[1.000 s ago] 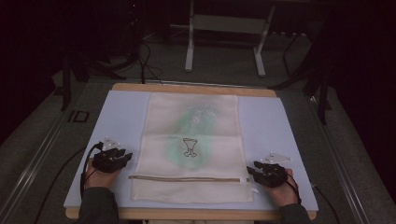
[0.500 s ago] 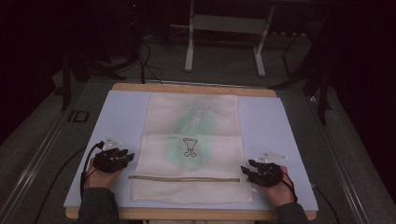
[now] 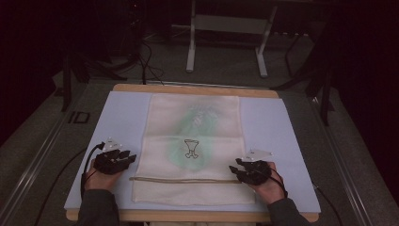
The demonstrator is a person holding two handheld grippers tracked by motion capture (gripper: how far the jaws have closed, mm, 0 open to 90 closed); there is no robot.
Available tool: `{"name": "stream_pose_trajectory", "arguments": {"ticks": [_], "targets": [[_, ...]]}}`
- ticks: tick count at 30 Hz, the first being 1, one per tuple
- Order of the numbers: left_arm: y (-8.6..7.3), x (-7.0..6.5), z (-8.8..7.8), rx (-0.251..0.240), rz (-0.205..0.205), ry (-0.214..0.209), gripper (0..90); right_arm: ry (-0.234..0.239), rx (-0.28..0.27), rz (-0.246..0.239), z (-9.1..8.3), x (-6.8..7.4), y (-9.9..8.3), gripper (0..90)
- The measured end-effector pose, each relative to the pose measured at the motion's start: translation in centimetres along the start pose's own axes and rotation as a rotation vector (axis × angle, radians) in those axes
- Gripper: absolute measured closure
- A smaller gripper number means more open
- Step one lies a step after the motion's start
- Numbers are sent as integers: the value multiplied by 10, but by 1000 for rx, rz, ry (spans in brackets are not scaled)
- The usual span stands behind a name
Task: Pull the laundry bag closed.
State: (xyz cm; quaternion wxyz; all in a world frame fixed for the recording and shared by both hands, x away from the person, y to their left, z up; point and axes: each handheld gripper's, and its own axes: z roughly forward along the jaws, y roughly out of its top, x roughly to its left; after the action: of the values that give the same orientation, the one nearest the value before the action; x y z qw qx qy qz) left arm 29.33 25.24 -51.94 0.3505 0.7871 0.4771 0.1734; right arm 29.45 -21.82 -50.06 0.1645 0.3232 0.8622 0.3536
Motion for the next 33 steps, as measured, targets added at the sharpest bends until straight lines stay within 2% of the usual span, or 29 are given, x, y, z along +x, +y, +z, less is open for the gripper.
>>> {"name": "stream_pose_trajectory", "arguments": {"ticks": [8, 20, 31, 33], "targets": [[-1, 2, -1, -6, -4, 3, 630, 33, -1, -15, 4, 8, 11, 582], [-1, 3, -3, -19, -8, 9, 622, 82, -7, -67, 14, 25, 32, 574], [-1, 5, -6, -35, -13, 19, 622, 135, -21, -133, 27, 50, 57, 573], [-1, 5, -7, -42, -12, 24, 622, 139, -21, -138, 27, 51, 58, 573]]}}
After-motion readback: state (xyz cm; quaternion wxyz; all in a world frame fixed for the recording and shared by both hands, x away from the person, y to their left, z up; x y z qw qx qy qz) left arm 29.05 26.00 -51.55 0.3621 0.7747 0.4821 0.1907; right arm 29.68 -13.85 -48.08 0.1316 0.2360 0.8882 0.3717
